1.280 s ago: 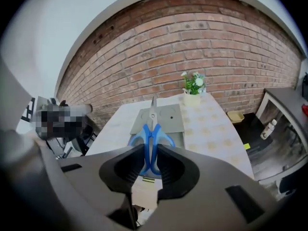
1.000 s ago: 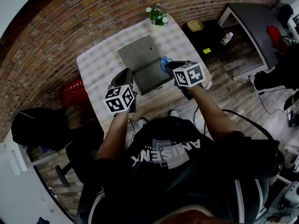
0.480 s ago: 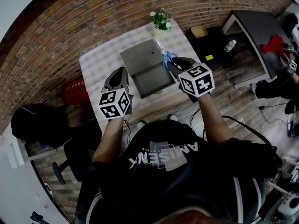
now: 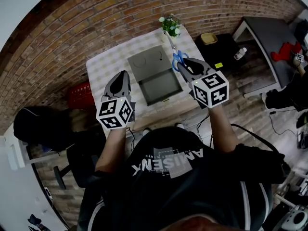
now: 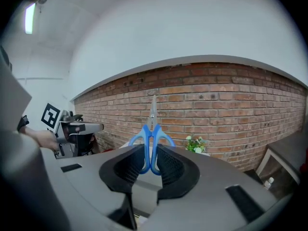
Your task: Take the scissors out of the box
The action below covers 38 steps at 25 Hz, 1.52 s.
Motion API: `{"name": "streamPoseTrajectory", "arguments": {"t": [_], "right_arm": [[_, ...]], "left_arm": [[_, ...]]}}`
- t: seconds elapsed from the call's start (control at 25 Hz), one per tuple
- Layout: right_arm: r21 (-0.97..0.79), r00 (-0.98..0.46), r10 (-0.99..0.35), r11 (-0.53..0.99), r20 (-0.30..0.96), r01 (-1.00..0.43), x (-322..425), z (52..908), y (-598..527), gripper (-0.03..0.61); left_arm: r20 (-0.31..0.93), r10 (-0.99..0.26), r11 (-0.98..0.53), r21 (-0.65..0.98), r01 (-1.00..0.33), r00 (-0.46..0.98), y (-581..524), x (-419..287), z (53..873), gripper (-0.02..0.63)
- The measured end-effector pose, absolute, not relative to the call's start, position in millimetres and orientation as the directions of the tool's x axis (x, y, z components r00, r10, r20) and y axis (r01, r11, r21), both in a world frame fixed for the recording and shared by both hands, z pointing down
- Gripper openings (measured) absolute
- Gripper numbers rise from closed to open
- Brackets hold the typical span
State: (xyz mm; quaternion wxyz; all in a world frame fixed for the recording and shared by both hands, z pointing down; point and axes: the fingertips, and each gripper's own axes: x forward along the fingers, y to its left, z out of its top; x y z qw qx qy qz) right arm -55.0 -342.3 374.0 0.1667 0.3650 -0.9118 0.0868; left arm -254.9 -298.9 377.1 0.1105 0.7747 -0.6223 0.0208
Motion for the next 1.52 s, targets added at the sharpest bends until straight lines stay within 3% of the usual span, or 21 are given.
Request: {"name": "streamPoseTrajectory", "arguments": {"t": [0.8, 1.52], "right_arm": [[0.040, -0.657, -0.734, 0.672, 0.175, -0.740, -46.2, 322.6, -347.9, 0.112], [0.010, -0.656, -0.738, 0.665, 0.157, -0.747, -41.1, 313.4, -342.6, 0.112]], "left_arm": [[0.044, -0.991, -0.120, 0.096, -0.988, 0.125, -286.1, -286.4, 327.9, 0.012], [0.058, -0.990, -0.121, 0.116, -0.986, 0.128, -282.9, -284.8, 332.5, 0.012]]}}
